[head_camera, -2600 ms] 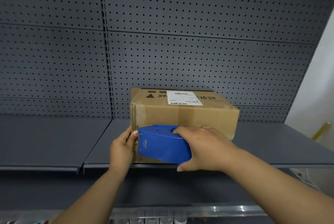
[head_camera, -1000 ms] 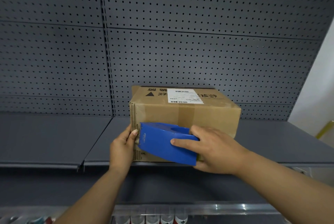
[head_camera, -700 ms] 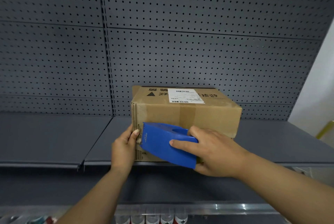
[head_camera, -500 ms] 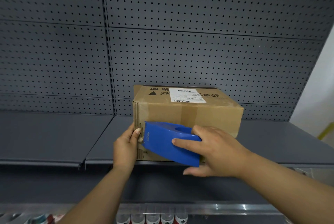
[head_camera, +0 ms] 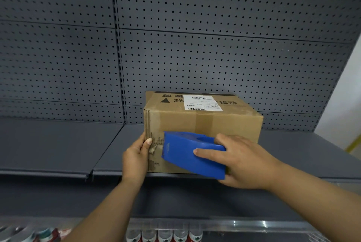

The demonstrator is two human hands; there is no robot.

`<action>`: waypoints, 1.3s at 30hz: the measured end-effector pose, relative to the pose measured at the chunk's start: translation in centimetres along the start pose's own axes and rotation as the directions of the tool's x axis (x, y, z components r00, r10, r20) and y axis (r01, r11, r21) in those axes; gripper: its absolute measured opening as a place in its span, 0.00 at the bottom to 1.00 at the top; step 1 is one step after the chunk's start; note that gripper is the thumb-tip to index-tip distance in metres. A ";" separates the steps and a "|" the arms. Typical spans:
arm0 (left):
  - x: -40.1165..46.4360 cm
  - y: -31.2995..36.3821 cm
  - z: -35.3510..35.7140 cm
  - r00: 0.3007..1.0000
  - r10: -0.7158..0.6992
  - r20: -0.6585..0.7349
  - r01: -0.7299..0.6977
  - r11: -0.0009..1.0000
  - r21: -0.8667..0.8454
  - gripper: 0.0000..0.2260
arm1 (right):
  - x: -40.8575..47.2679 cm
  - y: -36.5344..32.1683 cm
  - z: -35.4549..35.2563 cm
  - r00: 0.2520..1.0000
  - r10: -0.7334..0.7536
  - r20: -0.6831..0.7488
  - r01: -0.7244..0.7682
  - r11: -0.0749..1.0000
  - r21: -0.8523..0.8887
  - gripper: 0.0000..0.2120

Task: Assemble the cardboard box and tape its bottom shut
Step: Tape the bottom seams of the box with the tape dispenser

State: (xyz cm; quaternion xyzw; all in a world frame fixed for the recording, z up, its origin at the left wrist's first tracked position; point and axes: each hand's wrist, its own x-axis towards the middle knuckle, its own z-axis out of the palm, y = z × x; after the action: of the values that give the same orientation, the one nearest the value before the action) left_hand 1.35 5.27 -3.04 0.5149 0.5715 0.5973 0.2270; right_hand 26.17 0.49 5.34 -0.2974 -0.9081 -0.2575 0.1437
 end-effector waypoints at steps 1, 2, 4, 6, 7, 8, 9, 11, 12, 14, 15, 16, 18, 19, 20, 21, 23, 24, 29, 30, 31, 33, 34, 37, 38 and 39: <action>0.0 0.1 0.0 1.000 0.004 0.002 -0.004 1.000 0.001 0.15 | -0.3 0.2 -0.1 1.000 0.008 0.008 -0.008 1.000 0.001 0.33; 0.0 0.2 0.1 1.000 0.007 0.005 -0.007 1.000 0.000 0.15 | -0.6 0.4 -0.2 1.000 0.007 0.021 -0.007 1.000 -0.001 0.33; -0.1 0.3 0.3 1.000 0.006 0.004 -0.006 1.000 0.002 0.14 | -1.0 0.8 -0.3 0.999 -0.010 0.038 0.010 1.000 -0.009 0.31; -0.1 0.2 0.3 1.000 0.002 -0.001 -0.002 1.000 0.008 0.14 | -1.1 0.9 -0.4 0.999 -0.016 0.042 0.017 1.000 -0.014 0.30; 0.0 0.1 0.3 1.000 -0.003 0.000 0.003 1.000 0.007 0.14 | -1.1 0.9 -0.4 0.999 -0.021 0.044 0.022 1.000 -0.019 0.30; 0.0 0.0 0.3 1.000 -0.006 0.002 0.006 1.000 0.007 0.15 | -1.1 1.0 -0.4 0.998 -0.030 0.051 0.031 0.999 -0.022 0.31; -0.1 0.0 0.2 1.000 -0.007 0.002 0.007 1.000 0.009 0.15 | -1.2 1.0 -0.4 0.998 -0.035 0.060 0.037 0.999 -0.025 0.32; 0.0 0.0 0.2 1.000 -0.002 -0.010 0.002 1.000 0.014 0.15 | -1.7 1.4 -0.5 0.998 -0.016 0.060 0.018 0.999 -0.026 0.33; 0.1 0.0 0.1 1.000 0.002 -0.019 -0.002 1.000 0.018 0.15 | -2.1 1.7 -0.7 0.999 0.009 0.053 -0.008 1.000 -0.018 0.33; 0.2 0.1 0.2 1.000 0.011 -0.023 -0.010 0.999 0.031 0.15 | -2.9 2.4 -1.1 0.998 0.042 0.046 -0.042 0.999 -0.001 0.32; 0.3 0.2 0.3 1.000 0.013 -0.022 -0.012 0.999 0.036 0.15 | -3.2 2.7 -1.2 0.998 0.039 0.052 -0.039 0.999 0.000 0.31; 0.3 0.3 0.4 1.000 0.014 -0.021 -0.014 0.999 0.041 0.15 | -3.6 3.0 -1.3 0.998 0.033 0.057 -0.032 0.999 -0.002 0.30; 0.2 0.4 0.6 1.000 0.010 -0.021 -0.009 0.999 0.041 0.15 | -3.8 3.1 -1.3 0.998 0.028 0.058 -0.028 1.000 -0.001 0.29; 0.2 0.4 0.6 1.000 0.007 -0.021 -0.006 0.999 0.034 0.15 | -3.8 3.0 -1.2 0.998 0.027 0.058 -0.027 1.000 0.000 0.29; 0.1 0.3 0.6 1.000 0.003 -0.023 -0.003 1.000 0.028 0.15 | -3.8 3.0 -1.1 0.998 0.025 0.062 -0.026 1.000 0.003 0.29; 0.1 0.2 0.5 1.000 0.000 -0.026 0.001 1.000 0.026 0.15 | -3.9 3.0 -1.1 0.997 0.026 0.066 -0.027 1.000 0.008 0.29; 0.1 0.0 0.3 0.999 -0.001 -0.032 0.002 0.999 0.038 0.15 | -4.4 3.4 -1.3 0.997 0.054 0.061 -0.055 0.998 0.022 0.28; 0.1 0.0 0.3 0.999 0.003 -0.034 -0.001 0.999 0.049 0.15 | -4.8 3.7 -1.5 0.995 0.077 0.058 -0.078 0.997 0.023 0.28; 0.1 0.2 0.7 0.999 0.017 -0.046 -0.015 0.999 0.048 0.15 | -7.0 5.2 -2.3 0.995 0.069 0.072 -0.069 0.998 -0.011 0.28; 0.0 0.3 0.8 0.998 0.023 -0.052 -0.020 0.998 0.062 0.15 | -7.0 5.3 -2.2 0.995 0.058 0.075 -0.057 0.998 -0.022 0.29; -0.1 0.2 1.0 0.998 0.034 -0.060 -0.029 0.995 0.092 0.16 | -6.9 5.4 -2.0 0.996 0.048 0.076 -0.046 0.998 -0.034 0.29; -0.3 0.0 1.3 0.995 0.056 -0.080 -0.043 0.986 0.160 0.19 | -6.8 5.4 -1.5 0.997 0.035 0.075 -0.031 0.998 -0.058 0.32; -0.4 0.1 1.5 0.994 0.059 -0.089 -0.042 0.982 0.182 0.21 | -6.8 5.4 -1.3 0.997 0.034 0.069 -0.029 0.997 -0.069 0.34; -0.5 0.2 1.9 0.987 0.094 -0.127 -0.063 0.972 0.227 0.27 | -6.7 5.5 -0.8 0.998 0.034 0.045 -0.030 0.996 -0.081 0.35; -0.4 0.3 2.0 0.981 0.139 -0.137 -0.100 0.960 0.262 0.28 | -6.6 5.5 -0.7 0.999 0.033 0.041 -0.030 0.996 -0.085 0.35; -0.4 0.3 2.0 0.969 0.200 -0.145 -0.146 0.938 0.314 0.29 | -6.5 5.5 -0.6 0.999 0.031 0.040 -0.028 0.996 -0.091 0.35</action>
State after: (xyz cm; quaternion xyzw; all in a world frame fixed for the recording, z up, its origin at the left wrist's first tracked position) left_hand 3.38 5.76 -3.23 0.5376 0.6257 0.5637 0.0415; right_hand 34.72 0.93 5.24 -0.3221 -0.8938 -0.2898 0.1154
